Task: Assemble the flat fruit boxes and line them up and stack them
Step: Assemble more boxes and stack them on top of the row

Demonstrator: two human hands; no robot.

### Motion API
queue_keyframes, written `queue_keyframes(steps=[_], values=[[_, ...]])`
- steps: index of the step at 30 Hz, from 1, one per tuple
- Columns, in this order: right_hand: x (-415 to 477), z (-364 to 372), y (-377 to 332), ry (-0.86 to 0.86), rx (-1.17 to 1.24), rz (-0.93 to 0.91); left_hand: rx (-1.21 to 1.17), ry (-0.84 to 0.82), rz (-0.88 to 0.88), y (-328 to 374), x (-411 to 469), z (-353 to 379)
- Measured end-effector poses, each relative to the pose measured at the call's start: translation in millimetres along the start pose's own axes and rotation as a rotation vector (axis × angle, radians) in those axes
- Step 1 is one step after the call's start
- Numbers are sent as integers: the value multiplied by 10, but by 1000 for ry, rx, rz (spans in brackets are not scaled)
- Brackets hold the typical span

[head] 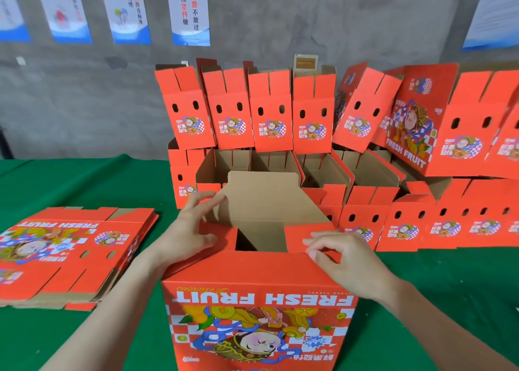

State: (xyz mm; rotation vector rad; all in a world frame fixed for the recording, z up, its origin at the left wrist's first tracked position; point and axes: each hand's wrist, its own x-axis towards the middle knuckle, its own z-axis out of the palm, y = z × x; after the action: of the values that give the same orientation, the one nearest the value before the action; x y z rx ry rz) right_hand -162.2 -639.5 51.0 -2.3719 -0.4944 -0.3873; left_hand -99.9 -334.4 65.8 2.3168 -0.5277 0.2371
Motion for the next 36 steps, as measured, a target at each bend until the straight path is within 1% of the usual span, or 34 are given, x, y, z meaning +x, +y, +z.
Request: queue_keyframes(steps=[2, 4, 6, 9, 11, 13, 15, 17, 18, 21, 22, 23, 27, 36], values=[[-3, 34, -14, 99, -17, -27, -60, 68, 55, 13, -29, -8], [-23, 53, -21, 213, -28, -58, -129, 123, 35, 30, -51, -9], [-50, 49, -17, 303, -41, -91, -128, 142, 6, 44, -57, -13], [-87, 47, -7, 331, -50, -114, -78, 135, -17, 66, -57, -22], [-91, 34, -15, 300, -21, -100, -82, 111, -50, 95, -49, -26], [-72, 4, -27, 263, 27, -58, -51, 46, -81, 116, -33, -13], [-14, -38, -73, 244, 78, -5, 84, -70, -110, 104, -13, 10], [89, -62, -104, 208, 41, 46, 169, -140, -183, 90, 13, 9], [155, -70, -114, 138, -7, 78, 173, -150, -210, 104, 24, 2], [353, -94, -120, -210, -99, 242, 226, -186, -243, 120, 60, 4], [411, -83, -122, -271, -127, 278, 272, -203, -243, 117, 78, 19], [455, -62, -119, -297, -152, 308, 317, -217, -242, 118, 88, 34], [527, 36, -119, -293, -255, 364, 387, -233, -259, 122, 107, 72], [432, 144, -113, -223, -369, 327, 501, -195, -268, 155, 94, 144]])
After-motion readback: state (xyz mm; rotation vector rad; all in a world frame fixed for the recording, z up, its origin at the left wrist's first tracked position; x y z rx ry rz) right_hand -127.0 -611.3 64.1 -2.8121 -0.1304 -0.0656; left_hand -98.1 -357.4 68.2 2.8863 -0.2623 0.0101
